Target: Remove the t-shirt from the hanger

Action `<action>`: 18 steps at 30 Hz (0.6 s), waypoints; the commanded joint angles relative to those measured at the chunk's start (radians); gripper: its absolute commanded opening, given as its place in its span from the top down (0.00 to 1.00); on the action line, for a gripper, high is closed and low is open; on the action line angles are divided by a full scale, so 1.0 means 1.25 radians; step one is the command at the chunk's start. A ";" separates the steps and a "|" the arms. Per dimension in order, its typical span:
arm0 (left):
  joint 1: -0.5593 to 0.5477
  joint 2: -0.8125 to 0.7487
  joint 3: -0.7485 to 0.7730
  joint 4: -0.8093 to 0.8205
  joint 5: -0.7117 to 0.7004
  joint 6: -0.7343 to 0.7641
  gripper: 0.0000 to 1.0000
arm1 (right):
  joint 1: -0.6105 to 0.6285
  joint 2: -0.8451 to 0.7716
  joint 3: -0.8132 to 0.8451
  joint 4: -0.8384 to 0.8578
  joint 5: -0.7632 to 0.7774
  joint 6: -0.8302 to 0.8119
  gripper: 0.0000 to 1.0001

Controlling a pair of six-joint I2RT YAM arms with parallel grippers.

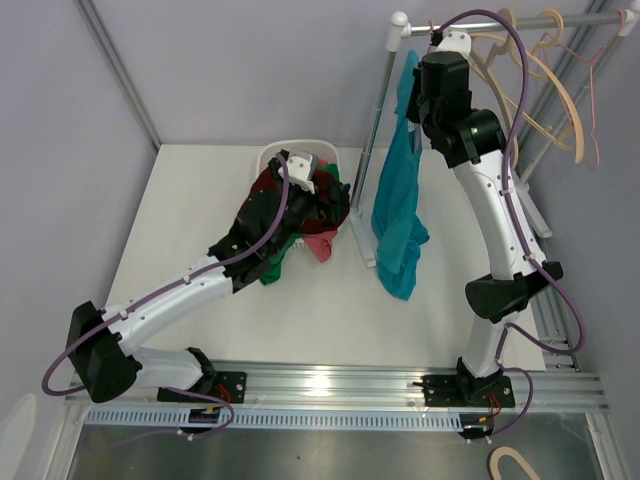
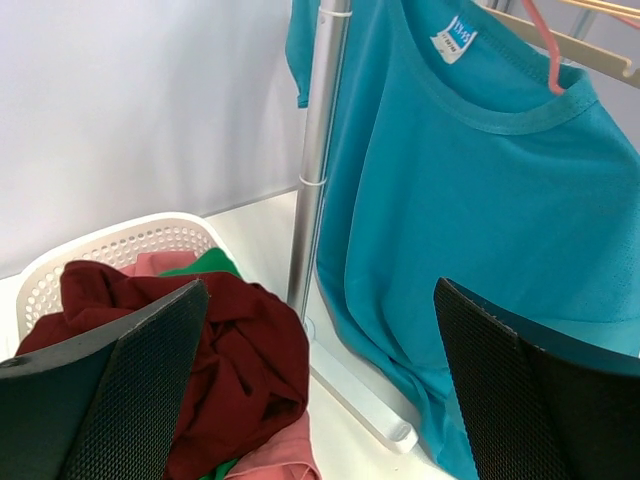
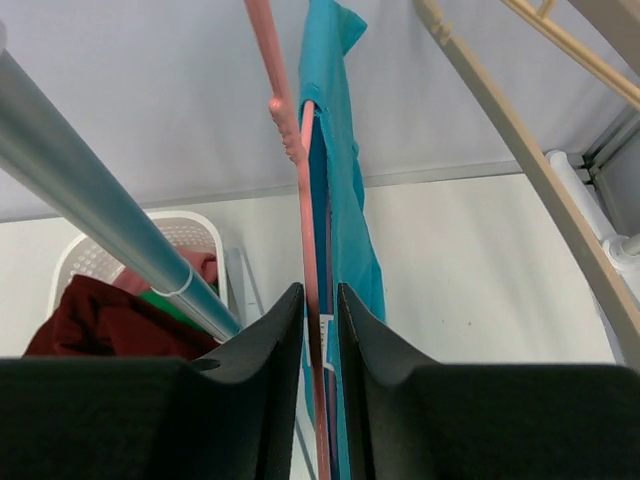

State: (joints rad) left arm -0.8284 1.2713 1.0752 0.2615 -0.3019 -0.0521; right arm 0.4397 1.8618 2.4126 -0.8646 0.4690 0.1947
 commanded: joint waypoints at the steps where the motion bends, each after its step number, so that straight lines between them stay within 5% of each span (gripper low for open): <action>1: -0.011 -0.032 0.001 0.031 0.012 0.020 0.01 | 0.005 0.016 0.027 0.017 0.032 -0.016 0.76; 4: -0.012 -0.036 -0.005 0.031 0.011 0.024 0.00 | 0.005 0.024 0.027 0.025 0.043 -0.027 0.77; 8: -0.013 -0.035 -0.004 0.034 0.012 0.028 0.01 | 0.007 0.024 0.030 0.033 0.046 -0.027 1.00; 18: -0.054 -0.027 0.014 0.029 0.013 0.062 0.01 | 0.036 -0.009 0.030 0.088 0.112 -0.085 1.00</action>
State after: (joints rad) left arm -0.8665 1.2579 1.0752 0.2630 -0.2886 -0.0200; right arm 0.4664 1.8935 2.4126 -0.8345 0.5510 0.1272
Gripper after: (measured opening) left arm 0.994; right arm 0.024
